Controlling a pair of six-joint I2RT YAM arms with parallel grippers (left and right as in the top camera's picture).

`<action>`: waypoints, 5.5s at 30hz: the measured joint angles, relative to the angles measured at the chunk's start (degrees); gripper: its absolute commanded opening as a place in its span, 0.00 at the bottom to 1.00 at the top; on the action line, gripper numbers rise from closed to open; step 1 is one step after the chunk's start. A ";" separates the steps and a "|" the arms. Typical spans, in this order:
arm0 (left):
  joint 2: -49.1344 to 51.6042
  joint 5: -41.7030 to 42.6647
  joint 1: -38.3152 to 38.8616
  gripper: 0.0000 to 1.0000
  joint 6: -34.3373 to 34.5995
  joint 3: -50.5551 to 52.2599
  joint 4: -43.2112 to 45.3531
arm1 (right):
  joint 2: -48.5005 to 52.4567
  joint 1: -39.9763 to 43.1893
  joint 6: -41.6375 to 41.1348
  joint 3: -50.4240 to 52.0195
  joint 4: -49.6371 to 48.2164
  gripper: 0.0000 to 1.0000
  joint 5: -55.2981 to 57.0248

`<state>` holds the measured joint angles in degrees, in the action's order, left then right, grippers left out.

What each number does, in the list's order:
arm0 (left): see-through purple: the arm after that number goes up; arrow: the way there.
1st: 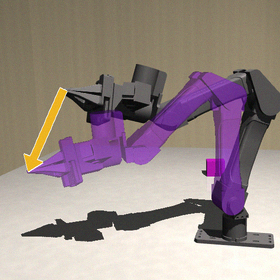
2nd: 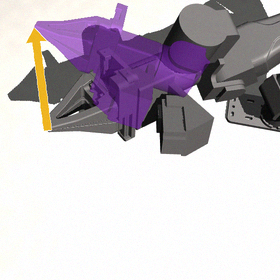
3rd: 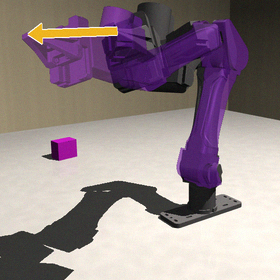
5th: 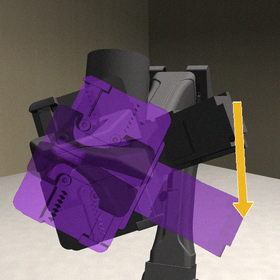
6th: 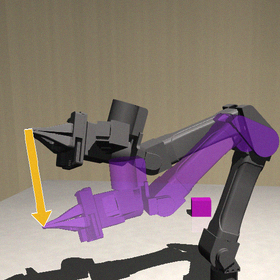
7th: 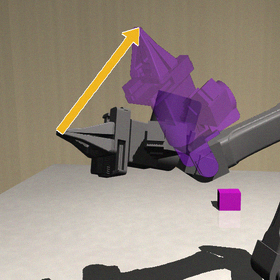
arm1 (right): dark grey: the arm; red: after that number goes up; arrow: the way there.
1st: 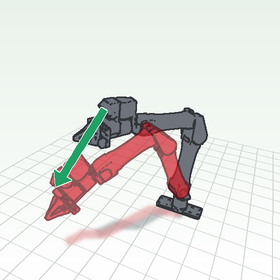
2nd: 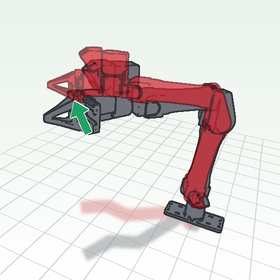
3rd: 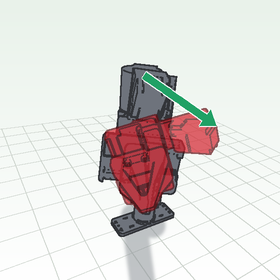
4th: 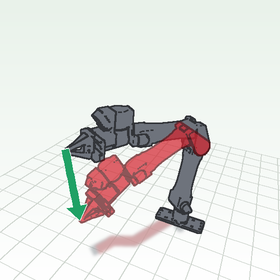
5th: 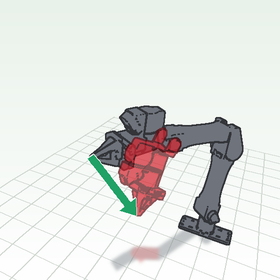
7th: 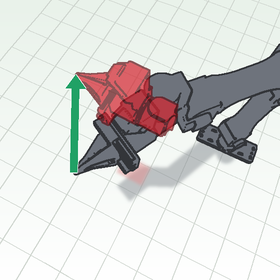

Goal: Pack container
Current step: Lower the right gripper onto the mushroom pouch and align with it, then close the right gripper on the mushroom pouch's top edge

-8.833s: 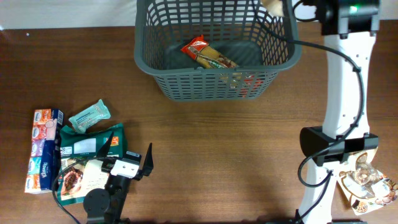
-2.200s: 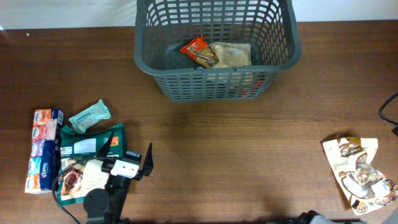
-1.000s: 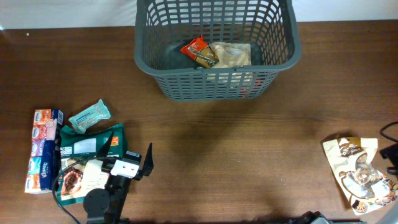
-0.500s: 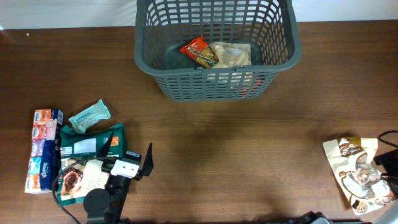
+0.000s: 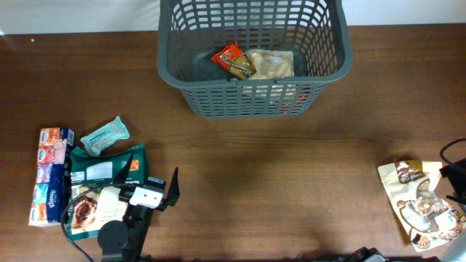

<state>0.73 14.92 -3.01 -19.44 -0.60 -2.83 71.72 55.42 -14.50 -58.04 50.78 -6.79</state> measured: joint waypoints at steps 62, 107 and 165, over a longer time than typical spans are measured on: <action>0.00 -0.02 0.00 0.99 0.00 0.00 0.00 | 11.19 0.00 -3.41 14.88 -15.15 0.96 7.58; 0.00 0.00 0.00 0.99 0.00 0.00 0.00 | 13.53 0.00 4.70 14.93 -19.41 0.99 -3.52; 0.00 0.00 0.00 0.99 0.00 0.00 0.00 | 14.25 -4.22 -28.87 6.12 -15.93 0.99 5.51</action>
<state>0.73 14.92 -3.01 -19.44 -0.60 -2.83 85.97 51.20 -43.38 -51.92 34.85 -1.28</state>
